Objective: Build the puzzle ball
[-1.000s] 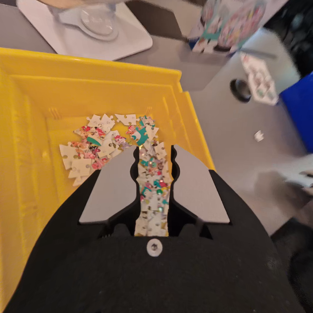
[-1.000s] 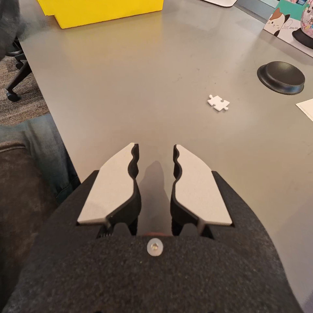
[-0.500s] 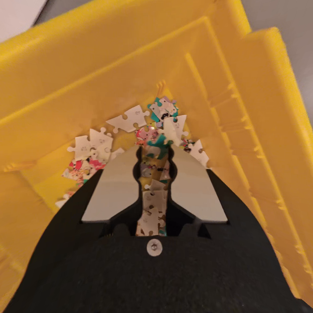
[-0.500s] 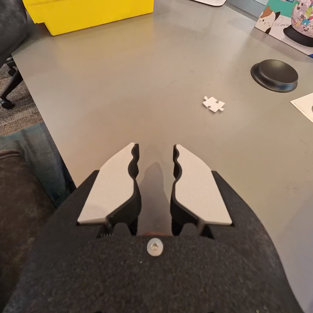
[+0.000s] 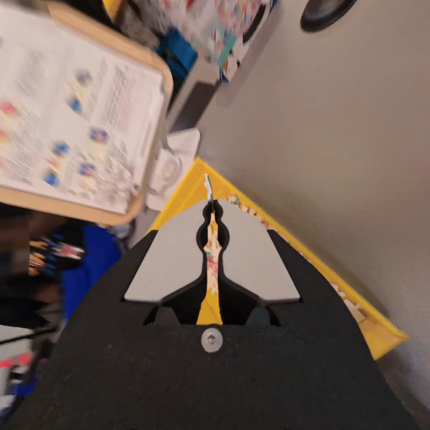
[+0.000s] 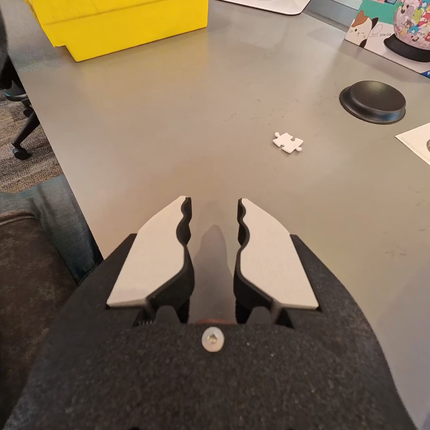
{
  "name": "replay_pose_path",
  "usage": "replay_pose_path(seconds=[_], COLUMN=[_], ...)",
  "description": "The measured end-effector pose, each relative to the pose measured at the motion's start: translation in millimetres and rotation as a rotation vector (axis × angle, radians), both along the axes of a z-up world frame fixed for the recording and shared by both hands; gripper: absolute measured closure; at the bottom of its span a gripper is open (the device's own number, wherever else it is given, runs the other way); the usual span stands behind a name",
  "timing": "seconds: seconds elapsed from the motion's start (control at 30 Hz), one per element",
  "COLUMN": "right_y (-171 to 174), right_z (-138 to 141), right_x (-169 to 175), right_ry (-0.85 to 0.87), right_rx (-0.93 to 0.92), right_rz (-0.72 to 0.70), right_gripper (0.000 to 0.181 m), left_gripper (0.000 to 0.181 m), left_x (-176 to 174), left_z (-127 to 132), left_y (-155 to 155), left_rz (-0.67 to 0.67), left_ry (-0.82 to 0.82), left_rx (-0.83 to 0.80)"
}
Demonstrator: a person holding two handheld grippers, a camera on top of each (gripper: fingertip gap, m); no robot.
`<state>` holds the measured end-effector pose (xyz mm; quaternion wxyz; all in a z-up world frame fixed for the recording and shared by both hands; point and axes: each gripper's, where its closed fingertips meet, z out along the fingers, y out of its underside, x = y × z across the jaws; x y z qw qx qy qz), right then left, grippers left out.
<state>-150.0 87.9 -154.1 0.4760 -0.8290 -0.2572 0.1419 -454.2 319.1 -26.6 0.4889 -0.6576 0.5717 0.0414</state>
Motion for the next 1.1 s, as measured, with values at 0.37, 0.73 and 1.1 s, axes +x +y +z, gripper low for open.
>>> replay_pose_path(seconds=[0.37, 0.73, 1.1], right_y=[-3.1, -4.5, -4.3], right_z=[1.0, 0.9, -0.7], right_x=[3.1, 2.1, 1.4], right_ry=[0.004, 0.004, -0.001], right_rx=[0.005, 0.004, -0.003], right_rz=[0.003, 0.009, 0.014], right_gripper=[0.144, 0.144, 0.144], left_gripper=[0.179, 0.179, 0.179], left_x=[99.0, 105.8, -72.2], left_z=[4.9, -6.2, -35.3], left_y=[-92.7, -104.2, -4.1], left_rz=[-0.194, -0.184, 0.299], left_ry=[0.369, 0.408, 0.008], left_rx=[0.562, 0.549, -0.11])
